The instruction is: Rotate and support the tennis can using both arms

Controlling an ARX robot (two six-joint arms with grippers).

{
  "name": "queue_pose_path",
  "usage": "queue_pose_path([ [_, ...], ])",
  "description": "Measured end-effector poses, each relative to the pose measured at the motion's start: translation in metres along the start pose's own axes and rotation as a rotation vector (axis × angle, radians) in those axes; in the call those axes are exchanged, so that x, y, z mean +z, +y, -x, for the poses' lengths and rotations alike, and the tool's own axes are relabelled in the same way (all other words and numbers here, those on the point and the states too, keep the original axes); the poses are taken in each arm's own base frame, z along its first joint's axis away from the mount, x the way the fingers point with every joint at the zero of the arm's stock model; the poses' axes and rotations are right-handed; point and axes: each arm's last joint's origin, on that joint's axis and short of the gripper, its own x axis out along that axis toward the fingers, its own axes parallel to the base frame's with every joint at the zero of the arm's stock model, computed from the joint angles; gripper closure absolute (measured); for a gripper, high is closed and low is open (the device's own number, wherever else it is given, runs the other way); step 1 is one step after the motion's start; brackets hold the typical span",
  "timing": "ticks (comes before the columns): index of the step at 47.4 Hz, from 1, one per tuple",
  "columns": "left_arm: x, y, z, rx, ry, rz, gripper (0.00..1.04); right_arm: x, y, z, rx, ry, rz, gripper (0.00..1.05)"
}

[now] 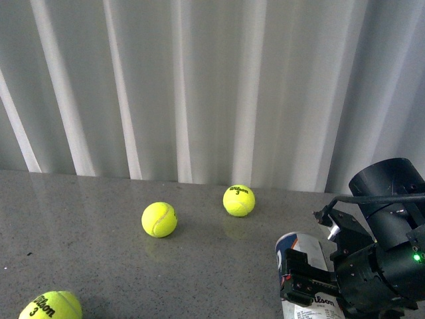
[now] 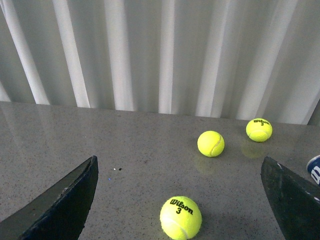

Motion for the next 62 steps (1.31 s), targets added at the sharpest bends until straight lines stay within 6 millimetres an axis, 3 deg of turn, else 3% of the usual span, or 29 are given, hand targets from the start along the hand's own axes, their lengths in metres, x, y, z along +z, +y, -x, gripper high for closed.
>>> queue_pose_path([
  [5,0.000,0.000,0.000,0.000,0.000,0.000,0.07,0.000,0.000,0.000,0.000,-0.004,0.004,0.39],
  [22,0.000,0.000,0.000,0.000,0.000,0.000,0.07,-0.001,0.005,0.012,-0.031,-0.041,0.102,0.76],
  [30,0.000,0.000,0.000,0.000,0.000,0.000,0.07,-0.002,0.021,0.034,-0.085,-0.138,0.356,0.88],
  [41,0.000,0.000,0.000,0.000,0.000,0.000,0.07,-0.013,0.037,0.052,-0.175,-0.237,0.919,0.97],
  [46,0.000,0.000,0.000,0.000,0.000,0.000,0.07,-0.024,0.039,0.051,-0.189,-0.237,1.109,0.98],
  [51,0.000,0.000,0.000,0.000,0.000,0.000,0.07,-0.036,0.043,0.048,-0.207,-0.216,1.310,0.93],
  [54,0.000,0.000,0.000,0.000,0.000,0.000,0.07,-0.043,0.046,0.044,-0.222,-0.209,1.437,0.97],
  [59,0.000,0.000,0.000,0.000,0.000,0.000,0.07,-0.049,0.052,0.038,-0.242,-0.213,1.570,0.91],
  [62,0.000,0.000,0.000,0.000,0.000,0.000,0.07,-0.052,0.053,0.032,-0.245,-0.212,1.640,0.95],
])
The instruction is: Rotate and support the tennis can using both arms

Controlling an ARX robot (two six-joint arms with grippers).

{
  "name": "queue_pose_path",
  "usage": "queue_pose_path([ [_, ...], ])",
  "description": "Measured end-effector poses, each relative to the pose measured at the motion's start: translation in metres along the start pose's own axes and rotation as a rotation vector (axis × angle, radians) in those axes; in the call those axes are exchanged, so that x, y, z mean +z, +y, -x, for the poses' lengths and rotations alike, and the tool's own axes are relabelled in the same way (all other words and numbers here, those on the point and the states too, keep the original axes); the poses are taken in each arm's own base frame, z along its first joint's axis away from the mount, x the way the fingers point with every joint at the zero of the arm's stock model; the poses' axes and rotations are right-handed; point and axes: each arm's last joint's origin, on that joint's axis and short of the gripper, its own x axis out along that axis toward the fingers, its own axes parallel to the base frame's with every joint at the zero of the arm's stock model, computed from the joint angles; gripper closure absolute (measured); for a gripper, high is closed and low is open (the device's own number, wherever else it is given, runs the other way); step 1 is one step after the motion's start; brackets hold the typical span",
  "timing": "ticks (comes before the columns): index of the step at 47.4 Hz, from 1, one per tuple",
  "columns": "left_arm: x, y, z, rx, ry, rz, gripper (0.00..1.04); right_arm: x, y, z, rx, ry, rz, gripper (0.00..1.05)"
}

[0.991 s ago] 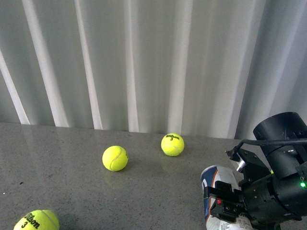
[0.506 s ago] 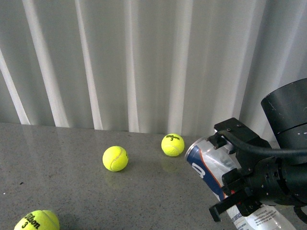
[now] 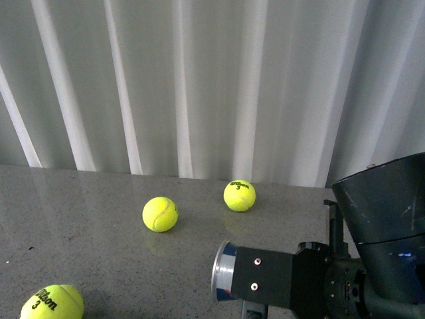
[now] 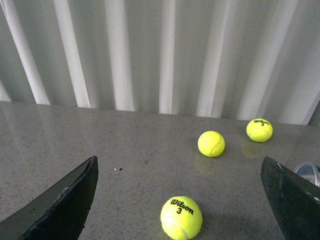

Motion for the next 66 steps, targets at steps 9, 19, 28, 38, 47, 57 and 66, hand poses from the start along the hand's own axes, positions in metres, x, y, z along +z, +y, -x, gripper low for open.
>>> queue_pose_path([
  [9,0.000,0.000,0.000,0.000,0.000,0.000,0.07,-0.004,0.010,-0.013,0.011,0.008,0.111,0.99],
  [19,0.000,0.000,0.000,0.000,0.000,0.000,0.07,-0.003,0.020,-0.022,0.014,-0.006,0.130,0.99],
  [28,0.000,0.000,0.000,0.000,0.000,0.000,0.07,0.000,0.029,-0.030,0.021,-0.035,0.132,0.99],
  [38,0.000,0.000,0.000,0.000,0.000,0.000,0.07,-0.004,0.029,-0.031,0.027,-0.026,0.116,0.69],
  [47,0.000,0.000,0.000,0.000,0.000,0.000,0.07,-0.009,0.032,-0.030,0.044,-0.011,0.105,0.40],
  [57,0.000,0.000,0.000,0.000,0.000,0.000,0.07,-0.009,0.029,-0.025,0.043,-0.006,0.071,0.05],
  [66,0.000,0.000,0.000,0.000,0.000,0.000,0.07,-0.003,0.025,-0.017,0.046,-0.008,0.038,0.07],
])
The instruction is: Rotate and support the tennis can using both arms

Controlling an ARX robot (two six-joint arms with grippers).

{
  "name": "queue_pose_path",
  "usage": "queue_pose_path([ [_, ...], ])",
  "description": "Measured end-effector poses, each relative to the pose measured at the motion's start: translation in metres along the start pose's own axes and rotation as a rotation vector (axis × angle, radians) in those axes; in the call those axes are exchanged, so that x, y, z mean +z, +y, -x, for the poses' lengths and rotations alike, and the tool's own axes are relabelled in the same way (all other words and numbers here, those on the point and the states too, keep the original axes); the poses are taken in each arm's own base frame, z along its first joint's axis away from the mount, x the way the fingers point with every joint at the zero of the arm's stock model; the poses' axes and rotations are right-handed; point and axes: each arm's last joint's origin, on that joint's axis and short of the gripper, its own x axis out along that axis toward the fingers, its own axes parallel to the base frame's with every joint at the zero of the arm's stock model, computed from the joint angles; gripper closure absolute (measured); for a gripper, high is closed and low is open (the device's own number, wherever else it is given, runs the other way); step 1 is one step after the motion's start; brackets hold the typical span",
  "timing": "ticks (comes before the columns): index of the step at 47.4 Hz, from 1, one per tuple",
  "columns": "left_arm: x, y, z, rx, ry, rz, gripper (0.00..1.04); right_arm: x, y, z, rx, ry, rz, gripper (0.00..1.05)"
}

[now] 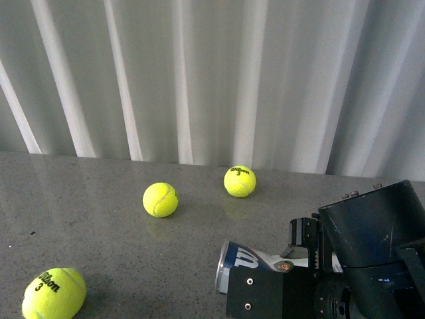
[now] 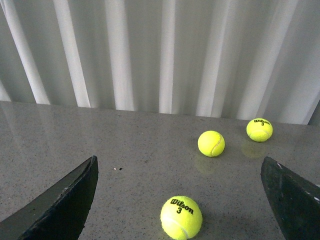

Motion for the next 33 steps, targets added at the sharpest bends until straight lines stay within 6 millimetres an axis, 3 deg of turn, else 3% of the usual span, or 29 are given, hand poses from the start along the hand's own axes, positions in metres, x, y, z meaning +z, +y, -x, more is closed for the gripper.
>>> queue_pose_path([
  [18,0.000,0.000,0.000,0.000,0.000,0.000,0.07,0.016,-0.015,0.028,-0.021,-0.057,-0.070,0.07],
  [33,0.000,0.000,0.000,0.000,0.000,0.000,0.07,0.022,-0.054,0.074,-0.183,-0.174,-0.229,0.07],
])
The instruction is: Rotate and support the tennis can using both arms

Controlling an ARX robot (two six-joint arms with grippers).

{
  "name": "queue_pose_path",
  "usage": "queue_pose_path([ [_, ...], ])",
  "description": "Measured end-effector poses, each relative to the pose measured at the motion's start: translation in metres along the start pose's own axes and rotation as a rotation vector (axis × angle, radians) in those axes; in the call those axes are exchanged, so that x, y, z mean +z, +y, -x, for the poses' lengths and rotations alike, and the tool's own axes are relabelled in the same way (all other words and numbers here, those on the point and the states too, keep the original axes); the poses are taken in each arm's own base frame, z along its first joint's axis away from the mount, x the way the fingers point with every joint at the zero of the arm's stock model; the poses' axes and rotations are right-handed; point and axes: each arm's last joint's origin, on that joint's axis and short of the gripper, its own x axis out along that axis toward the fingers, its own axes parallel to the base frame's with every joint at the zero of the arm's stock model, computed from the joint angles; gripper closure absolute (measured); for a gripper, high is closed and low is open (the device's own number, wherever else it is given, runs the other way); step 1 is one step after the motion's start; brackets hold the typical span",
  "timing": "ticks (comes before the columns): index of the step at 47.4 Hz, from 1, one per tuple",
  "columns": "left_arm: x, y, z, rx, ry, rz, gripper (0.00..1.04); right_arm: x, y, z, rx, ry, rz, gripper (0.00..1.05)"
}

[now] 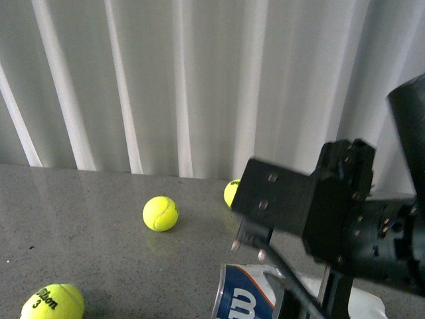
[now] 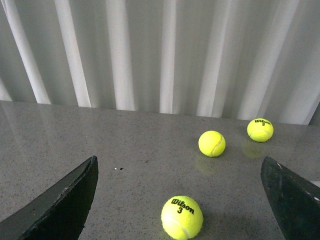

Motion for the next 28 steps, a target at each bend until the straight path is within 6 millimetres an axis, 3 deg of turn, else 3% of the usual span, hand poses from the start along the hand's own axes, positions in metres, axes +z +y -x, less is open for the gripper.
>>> queue_pose_path([
  [7,0.000,0.000,0.000,0.000,0.000,0.000,0.07,0.006,-0.048,0.038,-0.284,-0.078,-0.188,0.07],
  [15,0.000,0.000,0.000,0.000,0.000,0.000,0.07,-0.005,-0.100,0.116,-0.644,-0.199,-0.511,0.07],
  [18,0.000,0.000,0.000,0.000,0.000,0.000,0.07,-0.013,-0.104,0.144,-0.733,-0.251,-0.607,0.07],
  [24,0.000,0.000,0.000,0.000,0.000,0.000,0.07,-0.028,-0.089,0.181,-0.861,-0.340,-0.685,0.07],
  [28,0.000,0.000,0.000,0.000,0.000,0.000,0.07,-0.033,-0.072,0.193,-0.738,-0.325,-0.809,0.21],
])
